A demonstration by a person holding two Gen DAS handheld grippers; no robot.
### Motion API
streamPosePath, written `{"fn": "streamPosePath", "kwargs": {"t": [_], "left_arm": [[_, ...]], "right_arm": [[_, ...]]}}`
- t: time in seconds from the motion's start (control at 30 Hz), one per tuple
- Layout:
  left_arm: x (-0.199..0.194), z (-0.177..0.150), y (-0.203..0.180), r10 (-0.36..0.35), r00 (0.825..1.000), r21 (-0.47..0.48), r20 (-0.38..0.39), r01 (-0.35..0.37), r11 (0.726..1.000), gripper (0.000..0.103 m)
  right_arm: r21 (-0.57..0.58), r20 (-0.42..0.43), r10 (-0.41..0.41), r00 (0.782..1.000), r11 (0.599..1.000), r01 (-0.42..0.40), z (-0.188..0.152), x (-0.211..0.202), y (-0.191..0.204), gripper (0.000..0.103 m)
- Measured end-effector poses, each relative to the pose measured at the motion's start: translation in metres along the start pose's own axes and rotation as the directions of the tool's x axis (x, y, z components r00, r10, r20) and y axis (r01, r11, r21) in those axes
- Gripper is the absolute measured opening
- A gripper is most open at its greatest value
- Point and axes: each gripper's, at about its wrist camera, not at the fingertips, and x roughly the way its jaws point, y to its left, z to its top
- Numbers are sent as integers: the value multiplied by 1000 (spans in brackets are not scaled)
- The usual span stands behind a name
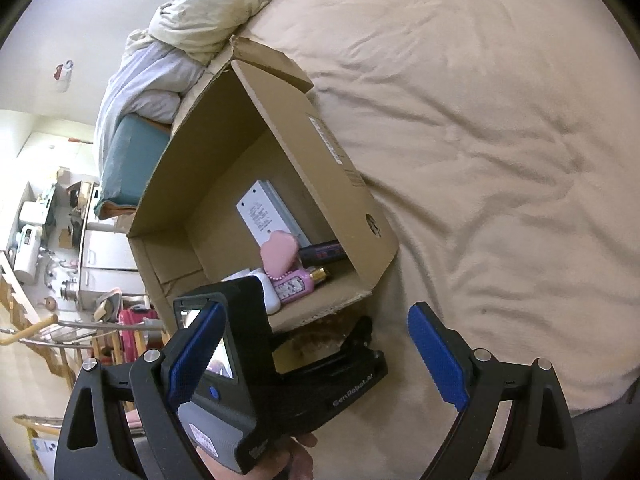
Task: Organize rigid objects
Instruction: 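Withdraw both tools and grasp the pink comb with the left tool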
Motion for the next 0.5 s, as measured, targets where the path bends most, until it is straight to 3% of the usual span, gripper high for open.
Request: {"fn": "streamPosePath", "kwargs": {"t": [0.23,0.5], "left_arm": [[-9,-30,9,4,1000,25,-21,-3,1000,92],[-15,-68,70,14,998,-4,-58,-14,1000,92]], "right_arm": [[-2,2,-9,1000,1000,9,1,0,-1,99],[-31,-47,-39,998,999,37,-11,7,-3,99]]}}
